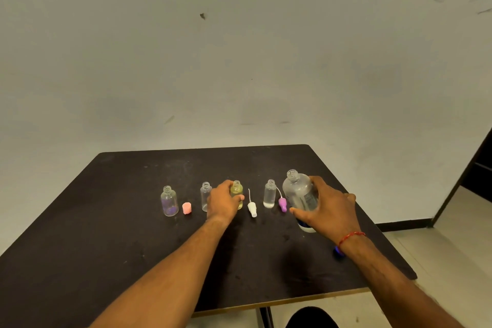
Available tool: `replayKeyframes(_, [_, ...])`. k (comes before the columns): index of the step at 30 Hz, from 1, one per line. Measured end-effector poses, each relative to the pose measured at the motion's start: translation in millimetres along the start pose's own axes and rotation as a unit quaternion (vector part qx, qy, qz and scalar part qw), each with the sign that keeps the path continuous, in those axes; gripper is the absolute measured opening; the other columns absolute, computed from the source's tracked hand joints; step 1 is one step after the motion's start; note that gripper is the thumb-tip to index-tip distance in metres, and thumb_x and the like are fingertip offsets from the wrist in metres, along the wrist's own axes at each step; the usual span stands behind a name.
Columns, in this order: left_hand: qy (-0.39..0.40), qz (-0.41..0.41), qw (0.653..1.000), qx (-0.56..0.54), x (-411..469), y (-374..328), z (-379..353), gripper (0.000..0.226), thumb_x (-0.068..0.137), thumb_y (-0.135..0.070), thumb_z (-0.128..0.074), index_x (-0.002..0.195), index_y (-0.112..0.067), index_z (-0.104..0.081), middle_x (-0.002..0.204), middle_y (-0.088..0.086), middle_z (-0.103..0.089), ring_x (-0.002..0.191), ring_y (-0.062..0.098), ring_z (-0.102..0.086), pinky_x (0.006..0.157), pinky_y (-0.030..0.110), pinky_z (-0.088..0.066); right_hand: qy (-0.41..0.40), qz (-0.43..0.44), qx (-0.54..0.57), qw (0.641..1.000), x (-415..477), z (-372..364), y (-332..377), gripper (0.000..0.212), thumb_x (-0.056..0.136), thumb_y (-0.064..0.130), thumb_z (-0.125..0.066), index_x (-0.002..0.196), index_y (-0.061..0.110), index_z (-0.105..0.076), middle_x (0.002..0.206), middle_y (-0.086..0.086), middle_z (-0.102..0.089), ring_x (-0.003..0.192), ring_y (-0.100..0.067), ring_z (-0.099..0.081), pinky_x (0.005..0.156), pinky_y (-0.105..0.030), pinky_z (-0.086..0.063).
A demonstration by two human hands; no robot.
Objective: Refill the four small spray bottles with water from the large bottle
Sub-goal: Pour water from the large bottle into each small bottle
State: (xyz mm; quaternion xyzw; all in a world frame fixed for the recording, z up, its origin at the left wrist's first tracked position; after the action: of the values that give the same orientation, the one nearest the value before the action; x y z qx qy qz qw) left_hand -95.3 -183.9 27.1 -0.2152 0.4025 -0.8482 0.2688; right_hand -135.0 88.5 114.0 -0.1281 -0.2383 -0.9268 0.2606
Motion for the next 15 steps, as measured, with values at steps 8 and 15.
replayKeyframes(8, [-0.006,-0.001,0.999,0.035,5.4,-1.9,-2.5,0.042,0.091,-0.019,-0.073,0.131,-0.014,-0.062,0.123,0.006,-0.069,0.113,0.022,-0.064,0.098,0.028,-0.047,-0.008,0.005,0.005,1.000,3.3,-2.7,-1.3,0.071,0.068,0.070,-0.067,0.126,0.037,-0.041,0.108,0.016,-0.062,0.094,-0.008,-0.059,0.088,-0.036,-0.033])
replayKeyframes(15, [-0.005,0.003,1.000,0.017,2.0,-2.3,-2.6,0.039,0.090,-0.016,-0.075,0.126,-0.010,-0.064,0.120,0.008,-0.070,0.109,0.021,-0.065,0.088,0.021,-0.042,-0.008,0.004,0.004,1.000,4.7,-2.4,-1.1,0.070,0.068,0.070,-0.067,0.124,0.037,-0.041,0.106,0.017,-0.061,0.091,-0.007,-0.057,0.089,-0.037,-0.034])
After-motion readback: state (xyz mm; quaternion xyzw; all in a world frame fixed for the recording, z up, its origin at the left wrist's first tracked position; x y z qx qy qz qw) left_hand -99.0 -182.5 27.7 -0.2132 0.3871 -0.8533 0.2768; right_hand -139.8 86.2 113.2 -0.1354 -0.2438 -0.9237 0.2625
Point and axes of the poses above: each hand's wrist, its own x-axis towards the middle knuckle, its own z-axis out of the back of the hand, y = z × x, the point moved 7 cm from there along x, towards the middle knuckle
